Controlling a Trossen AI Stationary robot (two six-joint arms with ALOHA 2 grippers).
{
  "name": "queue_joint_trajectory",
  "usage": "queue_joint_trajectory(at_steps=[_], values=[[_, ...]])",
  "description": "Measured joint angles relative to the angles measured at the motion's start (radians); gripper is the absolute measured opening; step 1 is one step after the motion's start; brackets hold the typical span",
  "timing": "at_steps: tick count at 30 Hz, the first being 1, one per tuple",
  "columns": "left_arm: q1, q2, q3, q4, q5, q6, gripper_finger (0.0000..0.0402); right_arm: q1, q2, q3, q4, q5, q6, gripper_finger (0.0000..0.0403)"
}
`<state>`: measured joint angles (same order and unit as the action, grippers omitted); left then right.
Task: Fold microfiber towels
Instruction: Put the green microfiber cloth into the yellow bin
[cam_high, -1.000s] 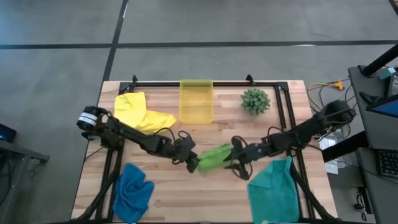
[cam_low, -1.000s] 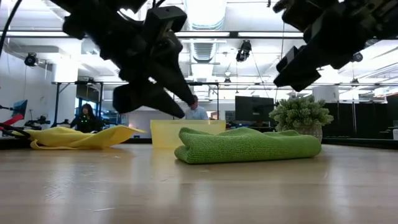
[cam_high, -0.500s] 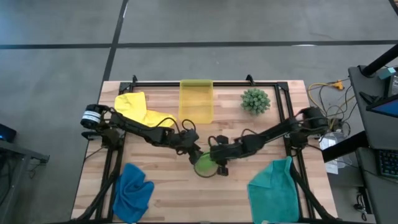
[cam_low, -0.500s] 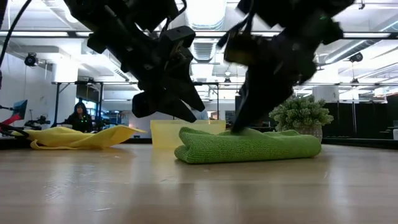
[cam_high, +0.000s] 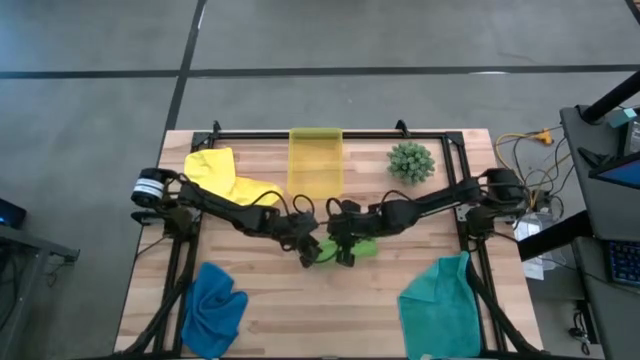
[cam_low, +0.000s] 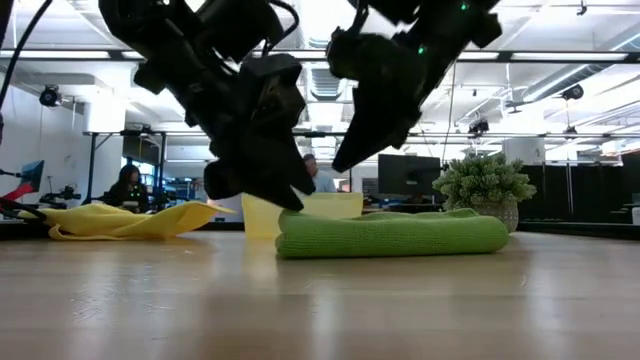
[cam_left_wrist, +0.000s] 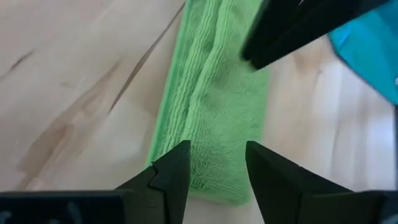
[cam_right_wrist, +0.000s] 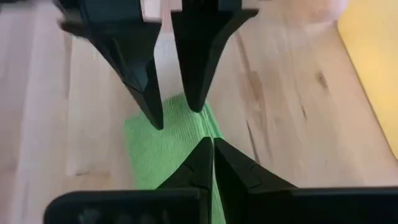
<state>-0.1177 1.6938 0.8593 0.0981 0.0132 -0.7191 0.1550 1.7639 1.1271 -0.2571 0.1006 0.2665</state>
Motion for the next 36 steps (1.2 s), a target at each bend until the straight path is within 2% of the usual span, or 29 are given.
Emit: queue_joint_trajectory(at_steps=[7,13,18,26,29,36], values=[[0.009,0.06,0.002,0.018,-0.032,0.081,0.0141,0.085,-0.042,-0.061,-0.022,-0.058,0.131,0.0009],[0.012,0.117,0.003,0.032,-0.021,0.073,0.0141,0.16,-0.03,-0.065,0.018,-0.053,0.012,0.0017],[0.012,0.144,0.004,0.042,-0.003,0.075,0.0141,0.187,-0.028,-0.059,0.024,-0.016,-0.035,0.006],[0.012,0.146,0.003,0.037,0.008,0.073,0.0141,0.2,-0.028,-0.079,0.012,0.063,-0.07,0.0155],[0.016,0.147,0.002,0.037,0.049,0.049,0.0132,0.2,-0.028,-0.09,-0.01,0.085,-0.086,0.0186],[0.03,0.149,0.0,0.07,0.123,0.019,0.0088,0.2,-0.027,-0.128,-0.018,0.102,-0.091,0.0216]])
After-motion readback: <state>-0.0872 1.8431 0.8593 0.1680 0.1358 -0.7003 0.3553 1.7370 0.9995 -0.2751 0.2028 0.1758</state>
